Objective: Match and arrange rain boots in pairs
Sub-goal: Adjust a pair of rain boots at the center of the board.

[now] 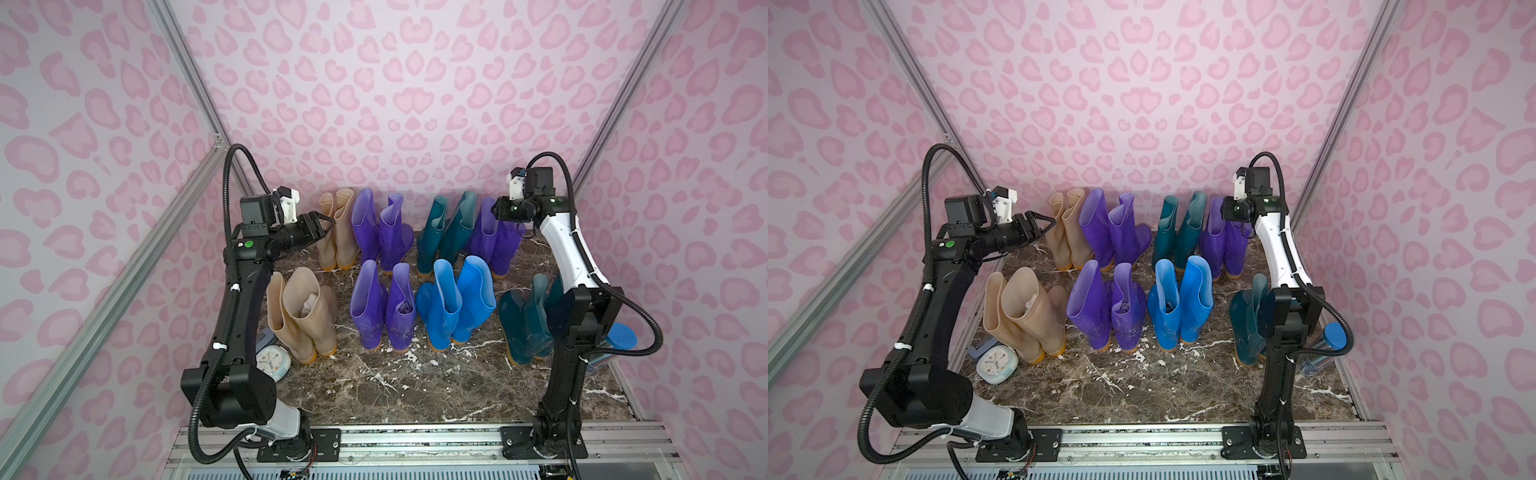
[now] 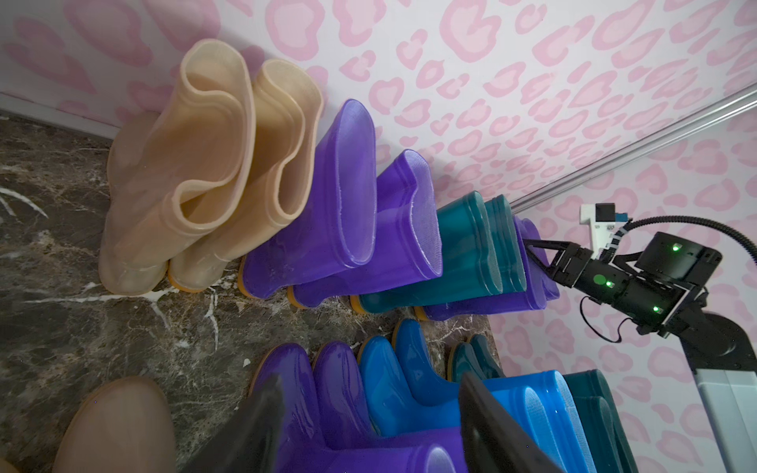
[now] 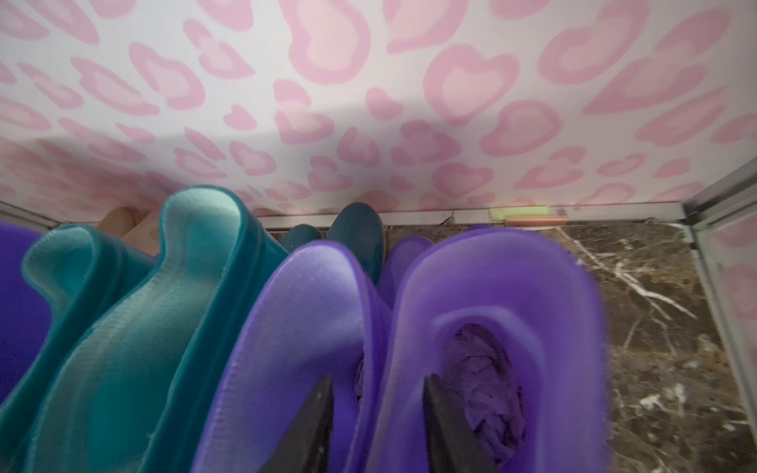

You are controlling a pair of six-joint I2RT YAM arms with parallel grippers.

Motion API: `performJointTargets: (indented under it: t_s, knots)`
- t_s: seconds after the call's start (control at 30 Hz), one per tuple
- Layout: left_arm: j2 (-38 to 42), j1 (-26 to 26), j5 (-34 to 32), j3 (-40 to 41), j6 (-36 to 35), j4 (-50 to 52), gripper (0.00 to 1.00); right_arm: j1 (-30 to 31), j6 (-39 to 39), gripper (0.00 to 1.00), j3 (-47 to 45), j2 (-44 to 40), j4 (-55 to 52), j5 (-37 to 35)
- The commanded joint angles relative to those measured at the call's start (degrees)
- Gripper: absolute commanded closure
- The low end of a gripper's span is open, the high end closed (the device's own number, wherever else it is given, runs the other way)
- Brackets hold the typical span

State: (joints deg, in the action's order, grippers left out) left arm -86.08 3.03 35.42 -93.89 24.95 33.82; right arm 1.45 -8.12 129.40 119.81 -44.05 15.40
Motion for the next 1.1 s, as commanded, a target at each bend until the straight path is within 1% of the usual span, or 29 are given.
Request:
performJointTargets:
  t_s: [0.0, 0.07, 0.17, 0.23, 0.33, 0.47, 0.53, 0.6, 0.67, 0.77, 0.83, 0.9, 0.93, 1.07]
  knots:
    - [2.21, -1.32, -5.17, -1.84, -2.82, 4.61, 0.29, 0.01, -0.94, 0.46, -0.89, -2.26, 2.81, -3.96]
    - [3.89, -1.62, -8.06, -2.5, -3.49, 8.22, 0.28, -0.15, -1.1, 0.39, -1.78, -4.02, 3.32, -5.46]
    - [7.25, -1.68, -11.99, -1.79, -3.68, 12.67, 0.27, -0.44, -1.19, 0.35, -5.09, -7.56, 5.14, -7.23]
    - [9.52, -1.7, -14.33, -1.56, -4.02, 15.92, 0.27, -0.4, -1.56, 0.33, -9.6, -11.14, 7.79, -8.73]
    - [13.09, -1.94, -16.84, -1.57, -5.01, 21.76, 0.26, -0.4, -2.31, 0.31, -16.41, -16.71, 11.68, -9.8]
    - [16.92, -3.47, -19.56, -0.86, -6.67, 31.12, 0.26, -0.03, -3.48, 0.3, -25.53, -24.82, 17.14, -10.55]
    - [18.73, -4.97, -20.14, 0.51, -6.5, 33.97, 0.25, 0.96, -3.76, 0.3, -29.07, -28.32, 19.13, -11.24]
    - [19.32, -8.28, -22.06, 1.07, -6.65, 37.31, 0.25, 2.6, -4.49, 0.3, -33.42, -31.76, 22.19, -10.83]
    - [18.82, -12.18, -26.06, 0.38, -6.94, 41.44, 0.25, 4.56, -4.58, 0.3, -36.7, -34.22, 24.15, -10.75]
    - [18.27, -15.44, -33.76, -1.12, -5.77, 47.44, 0.26, 6.98, -4.11, 0.3, -39.07, -36.41, 24.6, -11.22]
    - [19.9, -16.15, -38.42, -0.49, -4.74, 49.31, 0.26, 7.76, -3.92, 0.3, -40.47, -37.68, 25.18, -10.3]
    - [21.71, -16.19, -39.54, -0.05, -4.21, 49.06, 0.26, 7.87, -3.83, 0.3, -41.74, -38.72, 25.66, -8.76]
    - [21.95, -16.13, -40.18, -0.36, -4.02, 49.22, 0.26, 7.87, -3.83, 0.3, -42.31, -39.13, 25.92, -8.43]
    - [20.96, -16.12, -48.22, -0.41, -1.24, 49.33, 0.25, 7.96, -3.7, 0.3, -43.71, -40.13, 26.81, -7.09]
